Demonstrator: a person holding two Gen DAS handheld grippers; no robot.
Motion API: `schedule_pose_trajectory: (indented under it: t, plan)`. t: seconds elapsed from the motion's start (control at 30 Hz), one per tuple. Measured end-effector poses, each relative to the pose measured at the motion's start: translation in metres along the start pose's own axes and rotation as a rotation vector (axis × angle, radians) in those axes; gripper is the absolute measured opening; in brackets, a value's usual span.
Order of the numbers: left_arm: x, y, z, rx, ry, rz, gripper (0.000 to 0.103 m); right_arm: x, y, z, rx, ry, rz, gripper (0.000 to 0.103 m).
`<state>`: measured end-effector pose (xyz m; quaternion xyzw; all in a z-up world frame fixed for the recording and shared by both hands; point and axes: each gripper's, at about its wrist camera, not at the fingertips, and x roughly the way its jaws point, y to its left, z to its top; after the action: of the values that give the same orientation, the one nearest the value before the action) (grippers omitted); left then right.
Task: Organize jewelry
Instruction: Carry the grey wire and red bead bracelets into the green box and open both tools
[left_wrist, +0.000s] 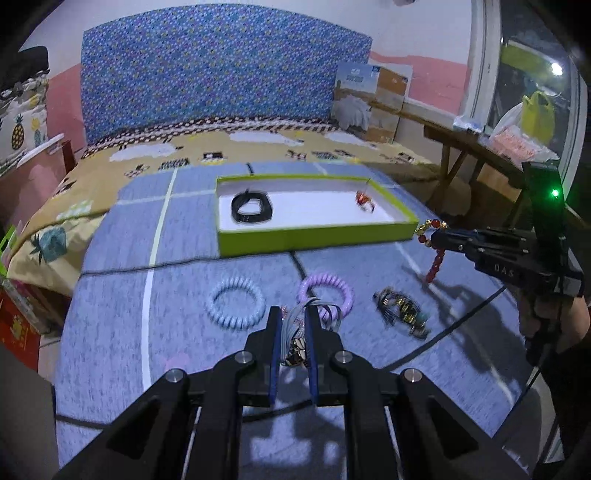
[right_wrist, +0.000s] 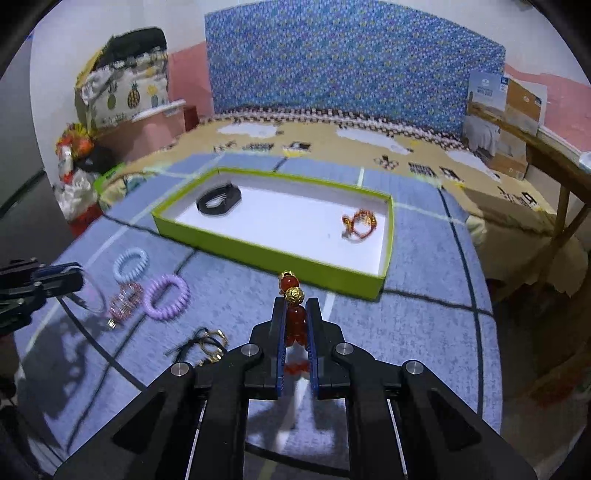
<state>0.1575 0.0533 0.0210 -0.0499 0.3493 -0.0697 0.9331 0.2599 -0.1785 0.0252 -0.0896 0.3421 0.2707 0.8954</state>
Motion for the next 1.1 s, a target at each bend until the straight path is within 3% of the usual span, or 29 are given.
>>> schedule_pose_trajectory:
  t: [0.27,0.57,1.1]
  plan:
    - [0.002,-0.002,0.034,0.028,-0.048,-0.004,0.013,-0.006,-0.002,0.025,-0.004,-0.048,0.003,0.01]
    - [0.034,0.009,0.071,0.031,-0.051,0.026,0.012,0.011,-0.016,0.05,0.001,-0.061,-0.009,0.01]
    - [0.103,0.035,0.092,0.015,0.017,0.065,0.013,0.075,-0.055,0.063,0.065,0.02,-0.029,0.01]
